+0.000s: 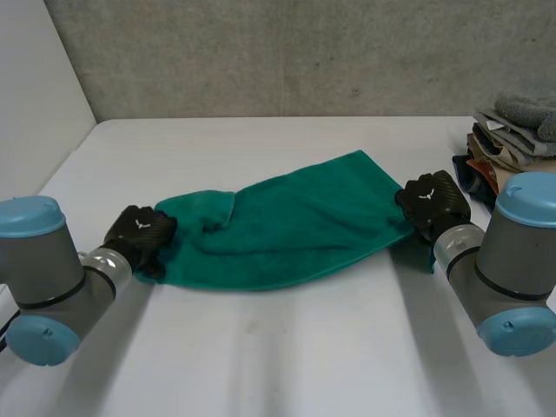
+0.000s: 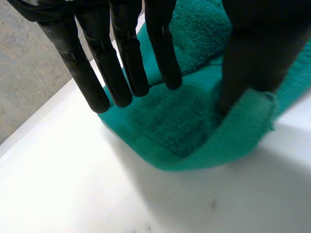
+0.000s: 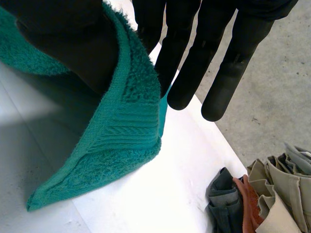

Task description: Fold the laundry.

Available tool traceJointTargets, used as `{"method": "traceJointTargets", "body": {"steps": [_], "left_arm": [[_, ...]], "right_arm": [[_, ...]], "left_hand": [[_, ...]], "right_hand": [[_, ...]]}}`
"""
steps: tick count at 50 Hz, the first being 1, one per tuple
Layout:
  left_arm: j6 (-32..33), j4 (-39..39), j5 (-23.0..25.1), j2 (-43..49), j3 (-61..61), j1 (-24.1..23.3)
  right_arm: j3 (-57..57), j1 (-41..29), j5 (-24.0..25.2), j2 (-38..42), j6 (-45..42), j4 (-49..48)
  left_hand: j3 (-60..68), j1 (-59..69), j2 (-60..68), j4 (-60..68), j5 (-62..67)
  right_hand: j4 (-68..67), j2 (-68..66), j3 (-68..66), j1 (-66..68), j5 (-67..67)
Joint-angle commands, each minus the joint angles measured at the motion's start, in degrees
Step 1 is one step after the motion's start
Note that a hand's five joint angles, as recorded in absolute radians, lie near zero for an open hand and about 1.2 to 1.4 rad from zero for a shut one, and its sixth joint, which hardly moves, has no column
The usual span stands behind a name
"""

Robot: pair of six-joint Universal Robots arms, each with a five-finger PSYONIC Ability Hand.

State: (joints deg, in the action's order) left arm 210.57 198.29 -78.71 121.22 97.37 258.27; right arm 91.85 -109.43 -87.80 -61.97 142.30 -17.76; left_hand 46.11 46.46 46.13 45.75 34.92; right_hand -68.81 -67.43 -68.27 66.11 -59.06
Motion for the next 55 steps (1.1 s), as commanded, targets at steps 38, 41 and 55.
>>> {"method": "traceJointTargets", "body": {"steps": [38,41,55], "left_arm": [[-10.6,-19.2,0.4,-38.4,-0.4,0.7],[-10.4,-19.1,0.3,-30.3,-1.6,0.5],[-10.8,-7.2,-7.5,2.2,-44.1,-3.8]], "right_arm": [[-23.3,5.4,4.7,-20.6,-12.2,45.4],[-23.6,5.1,4.4,-15.0,-12.8,45.3],[-38.9,4.4,-2.5,3.4,-9.2,11.3]], "left_hand": [[33.9,33.5,33.9,34.2,35.1],[33.9,33.5,33.9,34.2,35.1],[33.9,33.5,33.9,34.2,35.1]], "right_hand": [[-11.2,-12.6,-11.7,13.9,-10.9],[-11.2,-12.6,-11.7,13.9,-10.9],[-11.2,-12.6,-11.7,13.9,-10.9]]}}
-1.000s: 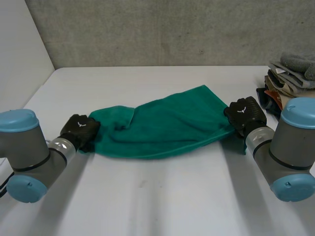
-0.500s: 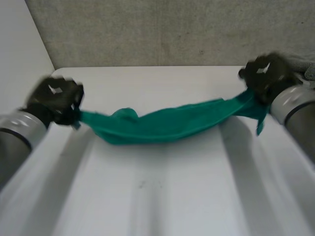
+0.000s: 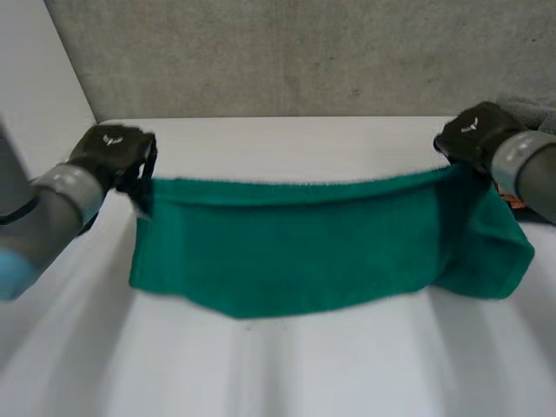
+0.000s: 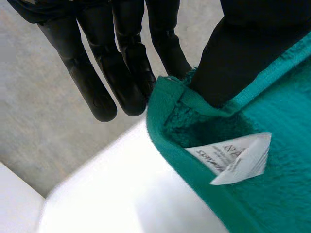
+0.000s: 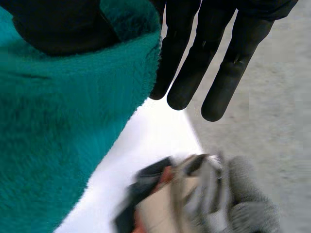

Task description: Fold the laundry.

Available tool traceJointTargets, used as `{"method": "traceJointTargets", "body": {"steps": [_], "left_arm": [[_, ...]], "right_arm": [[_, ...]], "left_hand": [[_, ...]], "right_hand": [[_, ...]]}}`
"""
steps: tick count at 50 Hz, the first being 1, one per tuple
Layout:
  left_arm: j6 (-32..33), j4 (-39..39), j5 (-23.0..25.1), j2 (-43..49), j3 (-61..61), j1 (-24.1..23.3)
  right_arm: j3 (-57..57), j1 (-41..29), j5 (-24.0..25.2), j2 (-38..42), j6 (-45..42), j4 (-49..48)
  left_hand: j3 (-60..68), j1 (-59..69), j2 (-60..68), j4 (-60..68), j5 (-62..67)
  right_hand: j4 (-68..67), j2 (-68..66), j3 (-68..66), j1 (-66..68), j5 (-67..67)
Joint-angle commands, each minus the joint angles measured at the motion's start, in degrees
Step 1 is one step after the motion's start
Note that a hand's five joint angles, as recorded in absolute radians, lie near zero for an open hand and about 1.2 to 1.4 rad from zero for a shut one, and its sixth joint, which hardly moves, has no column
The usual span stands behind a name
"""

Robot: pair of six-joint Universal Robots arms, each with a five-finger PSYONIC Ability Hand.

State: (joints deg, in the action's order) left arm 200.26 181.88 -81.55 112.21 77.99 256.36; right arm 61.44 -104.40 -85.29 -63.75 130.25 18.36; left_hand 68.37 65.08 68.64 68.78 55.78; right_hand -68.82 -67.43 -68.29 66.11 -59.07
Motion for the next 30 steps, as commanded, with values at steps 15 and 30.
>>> {"method": "traceJointTargets", "body": {"steps": [15,30], "left_arm": [[-1.5,31.8,-8.4,10.8,-25.7,-3.4],[-0.8,29.3,-8.2,9.0,2.8,-1.5]], "right_arm": [[-6.1,-2.0,-0.1,4.4,8.3,-56.6],[7.6,-1.3,4.4,12.5,8.5,-34.1]], "left_hand": [[11.6,14.9,11.4,11.2,14.2],[11.6,14.9,11.4,11.2,14.2]], "right_hand": [[-11.2,-12.6,-11.7,13.9,-10.9],[-11.2,-12.6,-11.7,13.9,-10.9]]}}
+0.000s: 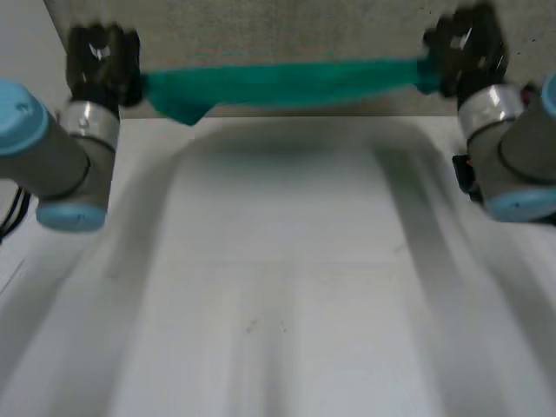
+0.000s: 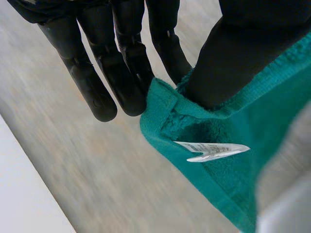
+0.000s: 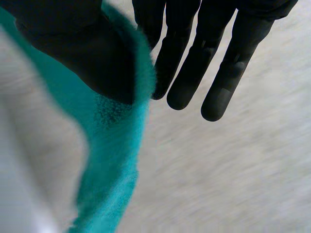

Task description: Fold the laundry.

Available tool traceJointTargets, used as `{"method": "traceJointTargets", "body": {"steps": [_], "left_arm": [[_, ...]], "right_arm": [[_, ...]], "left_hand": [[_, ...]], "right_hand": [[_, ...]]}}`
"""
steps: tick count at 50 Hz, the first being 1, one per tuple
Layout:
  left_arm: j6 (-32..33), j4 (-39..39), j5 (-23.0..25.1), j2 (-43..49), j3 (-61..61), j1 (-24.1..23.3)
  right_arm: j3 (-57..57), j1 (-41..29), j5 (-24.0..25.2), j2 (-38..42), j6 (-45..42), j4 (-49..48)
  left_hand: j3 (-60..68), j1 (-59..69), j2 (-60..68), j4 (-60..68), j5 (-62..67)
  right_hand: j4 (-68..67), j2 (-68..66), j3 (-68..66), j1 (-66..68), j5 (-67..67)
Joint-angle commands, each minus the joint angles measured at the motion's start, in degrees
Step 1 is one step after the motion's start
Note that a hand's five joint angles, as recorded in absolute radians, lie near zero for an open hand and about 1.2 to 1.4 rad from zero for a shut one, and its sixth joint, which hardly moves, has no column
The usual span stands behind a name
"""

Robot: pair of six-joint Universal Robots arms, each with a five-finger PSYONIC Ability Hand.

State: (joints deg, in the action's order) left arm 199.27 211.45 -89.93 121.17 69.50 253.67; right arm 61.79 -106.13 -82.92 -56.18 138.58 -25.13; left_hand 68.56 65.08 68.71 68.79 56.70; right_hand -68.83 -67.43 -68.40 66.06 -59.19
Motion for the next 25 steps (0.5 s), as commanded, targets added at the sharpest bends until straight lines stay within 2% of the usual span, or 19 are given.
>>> {"method": "traceJointTargets", "body": {"steps": [1,5,9,13,19,22,24,25], "left_arm": [[0.2,-0.2,0.2,-0.1,13.7,1.4],[0.2,-0.5,0.3,-0.2,18.2,1.5],[0.2,-1.0,0.3,-0.8,20.3,1.7],[0.2,-1.0,0.4,-2.8,22.2,2.3],[0.2,-1.0,0.4,-4.8,23.7,2.4],[0.2,-1.1,0.4,-5.7,24.5,2.3],[0.2,-1.5,0.4,-6.3,25.1,2.3],[0.2,-1.7,0.4,-6.6,25.2,2.3]], "right_arm": [[8.1,0.5,2.1,5.6,0.5,10.0],[9.7,0.7,1.7,7.7,3.6,11.7],[10.2,2.1,1.0,7.4,12.0,14.0],[9.9,3.7,0.4,6.1,21.4,19.8],[9.7,4.5,0.3,5.7,25.2,26.1],[9.8,5.9,0.2,5.9,24.9,27.7],[10.1,6.8,0.3,6.1,25.1,28.1],[10.2,7.0,0.3,6.1,24.9,28.1]], "left_hand": [[11.4,14.9,11.3,11.2,13.3],[11.4,14.9,11.3,11.2,13.3],[11.4,14.9,11.3,11.2,13.3],[11.4,14.9,11.3,11.2,13.3],[11.4,14.9,11.3,11.2,13.3],[11.4,14.9,11.3,11.2,13.3],[11.4,14.9,11.3,11.2,13.3],[11.4,14.9,11.3,11.2,13.3]], "right_hand": [[-11.2,-12.6,-11.6,13.9,-10.8],[-11.2,-12.6,-11.6,13.9,-10.8],[-11.2,-12.6,-11.6,13.9,-10.8],[17.8,16.4,17.4,-15.0,18.1],[27.6,26.2,27.2,-24.9,28.0],[25.3,23.9,24.9,-22.5,25.6],[9.9,8.5,9.5,-7.1,10.2],[-3.0,-4.4,-3.5,5.8,-2.7]]}}
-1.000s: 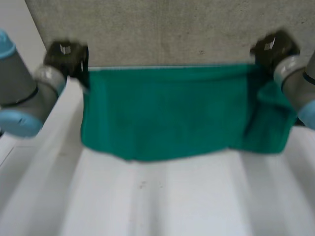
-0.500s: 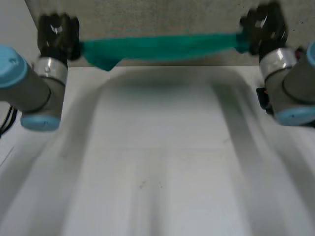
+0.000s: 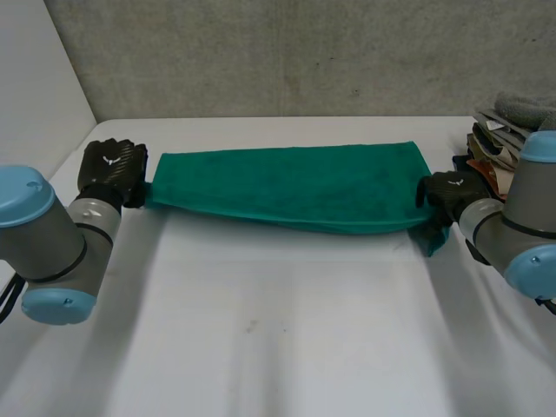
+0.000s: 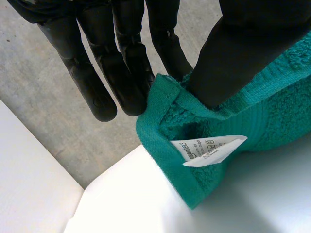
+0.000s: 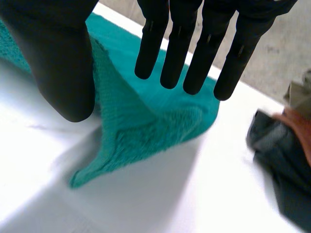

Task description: Fold the laundry.

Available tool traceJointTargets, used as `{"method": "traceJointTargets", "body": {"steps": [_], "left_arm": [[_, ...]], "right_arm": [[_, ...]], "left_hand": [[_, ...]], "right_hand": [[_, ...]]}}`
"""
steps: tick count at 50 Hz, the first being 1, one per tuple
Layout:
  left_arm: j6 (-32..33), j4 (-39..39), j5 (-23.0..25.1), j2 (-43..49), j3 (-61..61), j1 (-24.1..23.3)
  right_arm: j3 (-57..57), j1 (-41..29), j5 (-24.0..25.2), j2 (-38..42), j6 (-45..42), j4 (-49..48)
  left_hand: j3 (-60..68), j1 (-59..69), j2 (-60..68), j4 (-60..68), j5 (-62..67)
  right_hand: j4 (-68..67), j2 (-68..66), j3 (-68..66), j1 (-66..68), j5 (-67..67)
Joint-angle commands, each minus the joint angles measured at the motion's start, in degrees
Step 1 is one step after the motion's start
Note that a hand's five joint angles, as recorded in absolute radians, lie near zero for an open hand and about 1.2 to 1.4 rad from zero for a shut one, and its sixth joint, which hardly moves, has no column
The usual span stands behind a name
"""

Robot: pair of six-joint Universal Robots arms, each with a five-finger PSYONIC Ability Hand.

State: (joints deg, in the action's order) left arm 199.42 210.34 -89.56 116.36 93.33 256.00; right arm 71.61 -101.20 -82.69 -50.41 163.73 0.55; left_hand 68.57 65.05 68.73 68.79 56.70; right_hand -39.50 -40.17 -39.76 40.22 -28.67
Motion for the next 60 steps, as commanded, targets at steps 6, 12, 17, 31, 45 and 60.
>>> {"method": "traceJointTargets", "body": {"steps": [6,12,17,31,45,60], "left_arm": [[0.4,-6.0,0.2,-5.8,3.3,-0.2],[3.3,-17.8,0.3,-13.3,5.7,0.0],[11.8,-33.5,0.2,-22.0,9.7,0.1],[27.2,-41.6,0.3,-26.4,20.2,1.2],[19.9,-28.4,-1.3,-2.1,-1.7,-2.3],[19.5,-27.8,-11.2,18.5,-26.1,-5.4]], "right_arm": [[2.6,2.1,-0.7,-1.3,-2.9,2.0],[8.5,2.1,-0.9,-10.8,-13.0,3.6],[17.1,2.1,-1.2,-19.5,-30.5,12.4],[27.3,4.9,-1.2,-25.9,-48.9,22.9],[7.9,-3.1,-5.6,-5.1,-44.1,2.7],[-8.1,-3.7,-6.5,9.0,-44.2,-11.5]], "left_hand": [[11.4,15.0,11.3,11.2,13.3],[11.4,15.0,11.3,11.2,13.3],[11.4,15.0,11.3,11.2,13.3],[11.4,15.0,11.3,11.2,13.3],[11.4,15.0,11.3,11.2,13.3],[11.4,15.0,11.3,11.2,13.3]], "right_hand": [[-40.5,-39.8,-40.2,39.8,-41.3],[-40.5,-39.8,-40.2,39.8,-41.3],[-40.5,-39.8,-40.2,39.8,-41.3],[-40.5,-39.8,-40.2,39.8,-41.3],[-40.5,-39.8,-40.2,39.8,-41.3],[-40.5,-39.8,-40.2,39.8,-41.3]]}}
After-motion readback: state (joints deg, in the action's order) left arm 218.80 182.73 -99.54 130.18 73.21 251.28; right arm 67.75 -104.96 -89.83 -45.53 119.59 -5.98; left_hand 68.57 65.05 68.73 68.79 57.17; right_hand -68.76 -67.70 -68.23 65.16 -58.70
